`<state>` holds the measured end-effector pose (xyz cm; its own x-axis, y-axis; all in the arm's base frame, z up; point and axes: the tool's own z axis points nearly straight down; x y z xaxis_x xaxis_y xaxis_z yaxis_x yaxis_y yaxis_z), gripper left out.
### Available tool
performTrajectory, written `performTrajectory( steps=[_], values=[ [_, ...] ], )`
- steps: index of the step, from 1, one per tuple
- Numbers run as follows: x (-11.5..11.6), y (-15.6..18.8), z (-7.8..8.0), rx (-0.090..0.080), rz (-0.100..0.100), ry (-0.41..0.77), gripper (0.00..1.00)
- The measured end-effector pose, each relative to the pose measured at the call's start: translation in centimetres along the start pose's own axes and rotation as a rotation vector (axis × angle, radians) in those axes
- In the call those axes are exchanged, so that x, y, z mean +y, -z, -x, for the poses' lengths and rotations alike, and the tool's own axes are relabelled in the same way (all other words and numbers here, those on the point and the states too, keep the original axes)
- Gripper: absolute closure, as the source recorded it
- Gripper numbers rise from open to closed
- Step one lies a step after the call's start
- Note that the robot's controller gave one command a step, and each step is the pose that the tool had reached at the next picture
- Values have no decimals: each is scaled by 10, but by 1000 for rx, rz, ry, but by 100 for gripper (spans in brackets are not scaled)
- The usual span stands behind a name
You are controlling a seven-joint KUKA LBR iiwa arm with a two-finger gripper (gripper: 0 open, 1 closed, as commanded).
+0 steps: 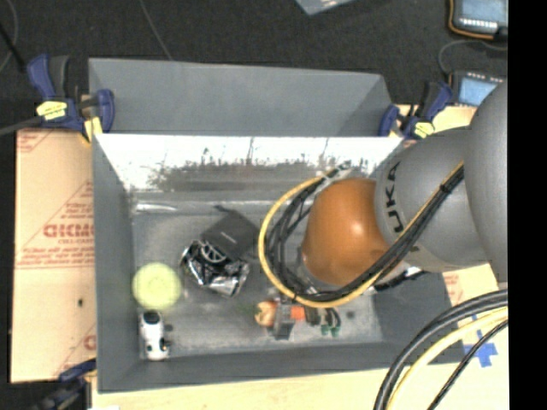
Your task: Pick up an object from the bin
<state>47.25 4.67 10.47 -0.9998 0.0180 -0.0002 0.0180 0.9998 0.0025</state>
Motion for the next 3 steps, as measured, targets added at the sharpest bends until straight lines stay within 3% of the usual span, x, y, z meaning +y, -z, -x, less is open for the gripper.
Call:
performTrajectory(
  steps=[1, 3],
  values=[
    [0, 14, 2, -8, 1, 0, 100],
    [0, 29, 1, -2, 1, -1, 100]
  ],
)
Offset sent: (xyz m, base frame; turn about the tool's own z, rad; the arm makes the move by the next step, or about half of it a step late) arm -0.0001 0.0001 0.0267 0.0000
